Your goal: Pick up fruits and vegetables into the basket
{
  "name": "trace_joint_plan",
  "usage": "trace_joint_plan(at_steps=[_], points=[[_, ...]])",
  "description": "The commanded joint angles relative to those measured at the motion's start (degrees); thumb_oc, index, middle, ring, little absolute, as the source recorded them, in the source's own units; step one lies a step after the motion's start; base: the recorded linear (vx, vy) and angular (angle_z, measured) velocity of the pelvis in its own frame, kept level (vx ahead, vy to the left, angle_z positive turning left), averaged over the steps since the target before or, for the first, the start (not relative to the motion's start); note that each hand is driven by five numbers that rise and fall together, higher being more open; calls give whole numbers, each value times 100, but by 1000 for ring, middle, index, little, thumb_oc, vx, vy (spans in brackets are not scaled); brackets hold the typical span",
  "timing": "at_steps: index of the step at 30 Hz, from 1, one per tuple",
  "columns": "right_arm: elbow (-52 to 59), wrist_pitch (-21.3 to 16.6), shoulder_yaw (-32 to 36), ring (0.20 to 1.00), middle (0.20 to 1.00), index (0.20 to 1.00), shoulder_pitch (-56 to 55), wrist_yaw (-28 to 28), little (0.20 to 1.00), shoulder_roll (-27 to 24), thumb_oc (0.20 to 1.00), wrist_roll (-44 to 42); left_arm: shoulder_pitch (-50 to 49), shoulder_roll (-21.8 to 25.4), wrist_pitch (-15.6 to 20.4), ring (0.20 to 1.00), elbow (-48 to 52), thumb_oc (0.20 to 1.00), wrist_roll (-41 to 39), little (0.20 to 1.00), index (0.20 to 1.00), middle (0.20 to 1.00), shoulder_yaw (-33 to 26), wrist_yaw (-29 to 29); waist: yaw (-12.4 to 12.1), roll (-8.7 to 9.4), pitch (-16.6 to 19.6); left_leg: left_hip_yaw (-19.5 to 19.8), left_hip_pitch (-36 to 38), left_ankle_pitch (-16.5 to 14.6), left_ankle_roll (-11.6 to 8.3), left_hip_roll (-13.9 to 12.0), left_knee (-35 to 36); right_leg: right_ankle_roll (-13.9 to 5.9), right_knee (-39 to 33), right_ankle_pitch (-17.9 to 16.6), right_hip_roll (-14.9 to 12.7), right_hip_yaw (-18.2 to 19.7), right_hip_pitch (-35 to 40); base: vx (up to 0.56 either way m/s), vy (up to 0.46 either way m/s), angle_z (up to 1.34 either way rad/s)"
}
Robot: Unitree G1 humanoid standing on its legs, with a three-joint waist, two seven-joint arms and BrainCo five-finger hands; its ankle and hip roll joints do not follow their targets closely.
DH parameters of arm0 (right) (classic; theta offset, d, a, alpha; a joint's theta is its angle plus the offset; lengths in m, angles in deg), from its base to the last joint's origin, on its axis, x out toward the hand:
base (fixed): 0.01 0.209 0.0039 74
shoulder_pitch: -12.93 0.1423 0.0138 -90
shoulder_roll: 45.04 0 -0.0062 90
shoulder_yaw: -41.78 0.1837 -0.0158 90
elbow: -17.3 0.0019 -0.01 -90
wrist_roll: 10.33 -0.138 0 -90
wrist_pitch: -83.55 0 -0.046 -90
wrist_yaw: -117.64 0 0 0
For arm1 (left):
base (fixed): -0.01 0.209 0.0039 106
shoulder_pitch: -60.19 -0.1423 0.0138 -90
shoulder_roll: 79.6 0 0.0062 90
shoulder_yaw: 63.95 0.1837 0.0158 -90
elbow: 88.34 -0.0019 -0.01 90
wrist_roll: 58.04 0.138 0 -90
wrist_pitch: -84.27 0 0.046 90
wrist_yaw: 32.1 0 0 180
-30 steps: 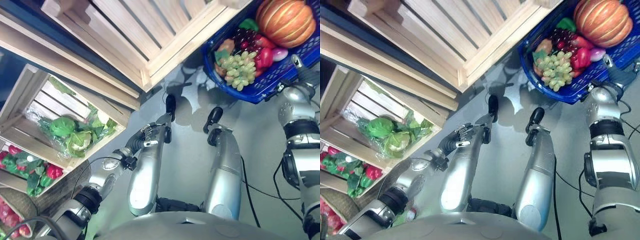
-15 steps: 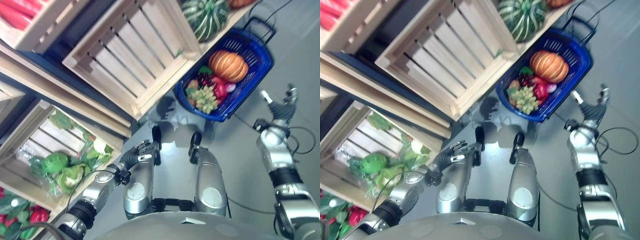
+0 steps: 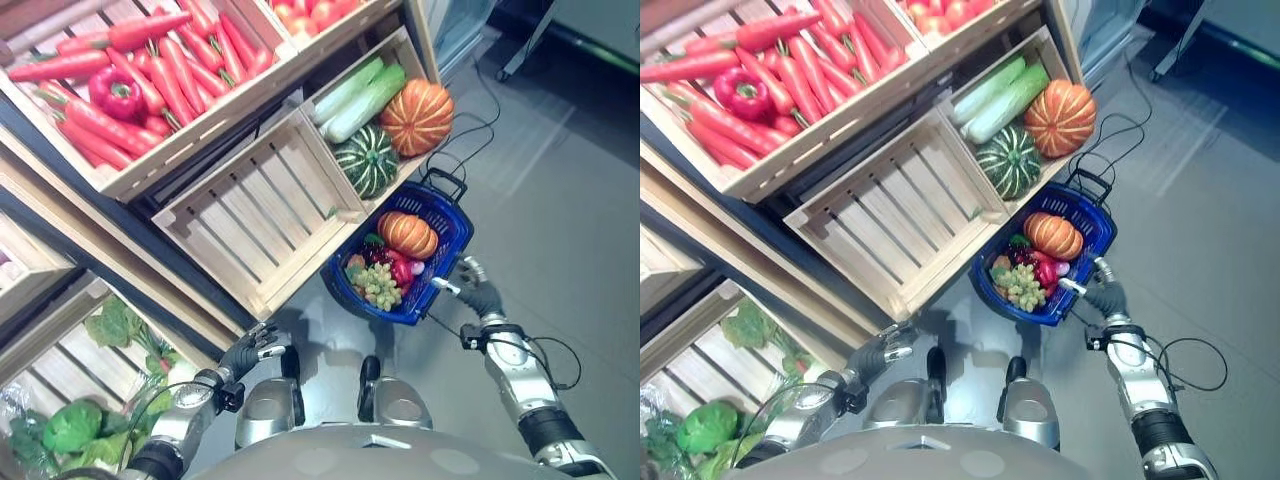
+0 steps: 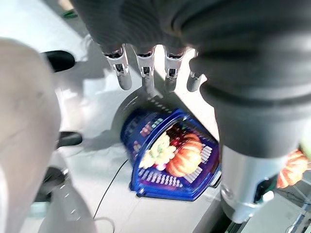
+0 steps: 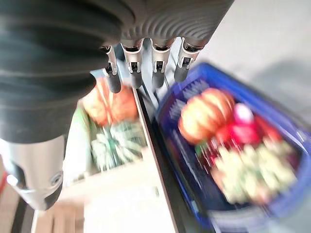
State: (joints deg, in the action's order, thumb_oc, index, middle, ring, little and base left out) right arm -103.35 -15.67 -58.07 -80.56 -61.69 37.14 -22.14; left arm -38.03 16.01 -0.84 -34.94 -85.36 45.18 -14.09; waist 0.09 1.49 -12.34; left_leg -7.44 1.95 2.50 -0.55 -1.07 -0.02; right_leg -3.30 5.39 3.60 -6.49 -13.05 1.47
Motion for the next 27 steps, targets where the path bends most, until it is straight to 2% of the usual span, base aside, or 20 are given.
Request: trace_joint_plan(at_steps=[1, 5, 9, 12, 13, 14, 17, 20, 24, 27], points=[[-544, 583, -343, 1000, 1000, 1000, 226, 767, 1000, 144, 1000, 49, 257, -156, 160, 1000, -420, 1000, 237, 1000, 1000, 1000, -159, 168, -91, 59, 106, 97, 221, -706, 84, 189, -179, -169, 23, -78, 113, -68, 90, -22, -24, 3], [-1588, 950, -641, 1000, 1000, 1000, 381, 1263, 1000, 461, 1000, -1, 612, -307, 175, 1000, -1186, 1000, 413, 1000, 1000, 1000, -144, 368, -157, 63, 205, 153, 391, -656, 86, 218, -56, -148, -62, -78, 147, -102, 280, -11, -7, 4], [-2544, 859, -837, 1000, 1000, 1000, 593, 1211, 1000, 729, 1000, 322, 987, -504, 57, 1000, -2013, 1000, 730, 1000, 1000, 1000, -86, 387, -167, 32, 262, 147, 500, -668, 87, 252, -62, -119, -156, -96, 150, -145, 426, -23, 16, 6], [-2908, 1084, -875, 1000, 1000, 1000, 654, 1354, 1000, 820, 1000, 273, 1109, -614, -178, 1000, -2348, 1000, 851, 1000, 1000, 1000, -93, 453, -176, 5, 284, 159, 536, -675, 97, 279, -54, -109, -228, -115, 148, -168, 487, -32, 20, 9], [-3146, 1391, -802, 1000, 1000, 1000, 676, 1498, 1000, 896, 1000, -109, 1159, -683, -438, 1000, -2561, 1000, 925, 1000, 1000, 1000, -111, 443, -176, -12, 296, 173, 576, -672, 108, 297, -29, -100, -278, -126, 155, -178, 535, -5, 19, 7], [-3476, 1539, -665, 1000, 1000, 1000, 720, 1627, 1000, 983, 1000, -386, 1199, -783, -752, 1000, -2952, 1000, 1020, 1000, 1000, 1000, -118, 383, -164, -34, 339, 165, 644, -669, 118, 312, 8, -91, -324, -124, 165, -198, 613, 8, 20, 4], [-3778, 1685, -524, 1000, 1000, 1000, 750, 1951, 1000, 1056, 1000, -625, 1237, -887, -1145, 1000, -3336, 1000, 979, 1000, 1000, 1000, -268, 291, -128, -63, 398, 132, 715, -671, 131, 315, 50, -80, -349, -102, 177, -193, 683, 22, 13, 0], [-3983, 1770, -463, 1000, 1000, 1000, 733, 2298, 1000, 1084, 1000, -639, 1269, -948, -1598, 1000, -3512, 1000, 927, 1000, 1000, 1000, -412, 485, -96, -90, 431, 130, 795, -675, 138, 326, 92, -60, -358, -68, 194, -179, 760, 36, 14, -1], [-4157, 1993, -394, 1000, 1000, 1000, 695, 2296, 1000, 1125, 1000, -669, 1292, -1016, -1773, 1000, -3614, 1000, 1006, 1000, 1000, 1000, -439, 541, -77, -112, 461, 132, 846, -691, 153, 336, 101, -51, -383, -52, 209, -153, 817, 8, 1, 0], [-4243, 2182, -371, 1000, 1000, 1000, 705, 2322, 1000, 1126, 1000, -692, 1293, -1051, -1725, 1000, -3590, 1000, 875, 1000, 1000, 1000, -457, 442, -85, -132, 453, 131, 862, -711, 168, 342, 77, -31, -368, -26, 211, -155, 844, 0, 0, 0]])
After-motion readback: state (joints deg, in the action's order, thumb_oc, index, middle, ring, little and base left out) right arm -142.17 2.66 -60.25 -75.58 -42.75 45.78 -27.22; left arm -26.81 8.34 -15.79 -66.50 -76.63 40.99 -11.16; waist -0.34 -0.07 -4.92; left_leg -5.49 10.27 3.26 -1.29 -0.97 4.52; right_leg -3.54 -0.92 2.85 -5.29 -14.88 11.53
